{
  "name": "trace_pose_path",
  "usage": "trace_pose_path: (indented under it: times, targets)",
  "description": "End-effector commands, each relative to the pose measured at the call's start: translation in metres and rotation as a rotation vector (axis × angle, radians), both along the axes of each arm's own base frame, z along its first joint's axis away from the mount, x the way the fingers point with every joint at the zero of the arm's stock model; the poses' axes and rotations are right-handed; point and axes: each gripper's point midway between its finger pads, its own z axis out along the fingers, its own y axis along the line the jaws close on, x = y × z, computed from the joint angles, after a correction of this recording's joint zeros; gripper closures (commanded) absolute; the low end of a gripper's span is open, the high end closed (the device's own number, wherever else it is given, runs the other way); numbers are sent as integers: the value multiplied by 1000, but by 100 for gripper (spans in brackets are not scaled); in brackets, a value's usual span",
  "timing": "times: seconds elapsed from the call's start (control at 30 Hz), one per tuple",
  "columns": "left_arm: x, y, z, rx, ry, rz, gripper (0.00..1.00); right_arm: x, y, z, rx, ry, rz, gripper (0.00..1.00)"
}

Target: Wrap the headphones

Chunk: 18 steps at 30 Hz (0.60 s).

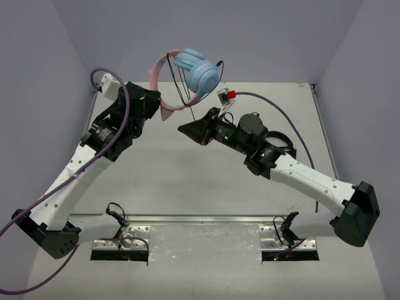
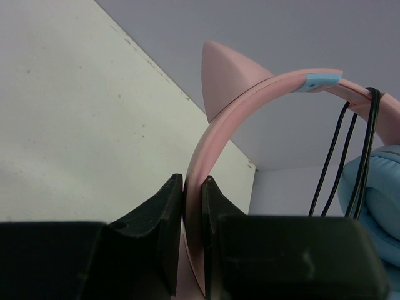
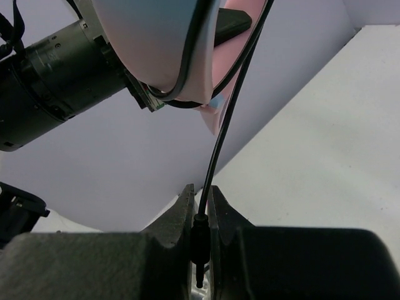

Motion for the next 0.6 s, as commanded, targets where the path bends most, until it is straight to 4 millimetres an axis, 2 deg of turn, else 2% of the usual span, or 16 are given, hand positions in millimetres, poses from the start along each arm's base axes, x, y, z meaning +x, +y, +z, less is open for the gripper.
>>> trace_pose_path:
  times: [0.0,0.13,0.23,0.27,0.47,0.57]
  targets:
    - [-1,13,58,-129,-157,76,100,-6,8,23,23,-67,34,96]
    - [4,16,47,-48,-132,89,100,-5,11,18,-30,-42,36,96]
    - [8,20,28,28,-112,107,100,-1,14,11,-67,13,27,91]
    - [8,21,15,52,-94,111,100,0,14,8,-80,32,23,91]
    - [13,26,-14,168,-70,117,100,3,15,-22,-139,179,5,98]
    - [15,23,-31,194,-35,105,100,4,16,-37,-161,240,-3,97]
